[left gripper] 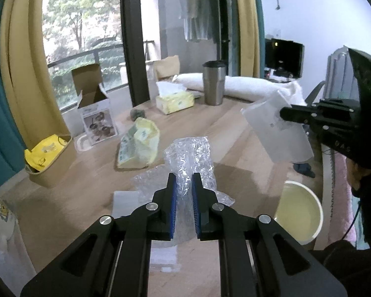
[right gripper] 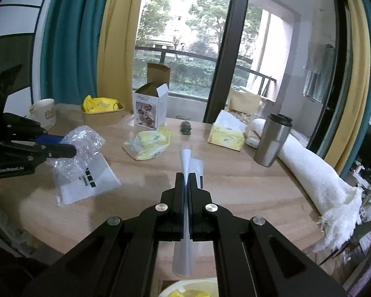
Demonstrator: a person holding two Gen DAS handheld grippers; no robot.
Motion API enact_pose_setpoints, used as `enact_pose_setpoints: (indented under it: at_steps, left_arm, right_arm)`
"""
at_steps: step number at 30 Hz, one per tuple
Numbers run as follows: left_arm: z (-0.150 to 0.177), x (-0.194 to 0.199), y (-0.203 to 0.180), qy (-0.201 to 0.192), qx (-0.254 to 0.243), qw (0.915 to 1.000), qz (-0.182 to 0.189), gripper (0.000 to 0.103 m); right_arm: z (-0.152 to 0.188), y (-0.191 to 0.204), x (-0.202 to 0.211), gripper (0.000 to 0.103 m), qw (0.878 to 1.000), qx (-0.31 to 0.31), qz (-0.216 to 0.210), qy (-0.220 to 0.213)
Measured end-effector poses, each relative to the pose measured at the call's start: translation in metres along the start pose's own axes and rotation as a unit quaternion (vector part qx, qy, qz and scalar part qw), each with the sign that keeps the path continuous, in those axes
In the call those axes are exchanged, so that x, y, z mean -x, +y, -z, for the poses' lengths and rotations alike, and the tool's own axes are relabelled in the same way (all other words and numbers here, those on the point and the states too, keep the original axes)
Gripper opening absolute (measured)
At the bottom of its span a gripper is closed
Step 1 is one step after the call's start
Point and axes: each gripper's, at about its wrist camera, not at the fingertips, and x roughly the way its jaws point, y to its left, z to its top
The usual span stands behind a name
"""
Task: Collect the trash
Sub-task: 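Carry the white bag and bubble-wrap bag over to the bucket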
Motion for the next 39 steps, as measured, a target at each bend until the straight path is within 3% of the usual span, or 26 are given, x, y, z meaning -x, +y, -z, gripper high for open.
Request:
enact_pose_setpoints:
  at_steps: [19,29,39]
  left_arm:
    - [0.013,0.013,-0.075,-0.017,-0.019,0.9979,0.059,0.013]
    - [0.024,-0.004,-0.123,0.014,-0.049,0.9952,0.083,0.013]
    - [0.036,-0.044,-0.165,0.073,-0.065,0.9898,0.103,0.013]
  right_arm:
    - [0.048,-0.028,0.061,0.003,0.999,-0.024,0.044,-0.007]
    - [0.095,-0.055,0.085,0.003,0.997,-0.05,0.065,0.016]
    - [0.149,-0.086,0.07,0.003,0.992,-0.099,0.052,0.062]
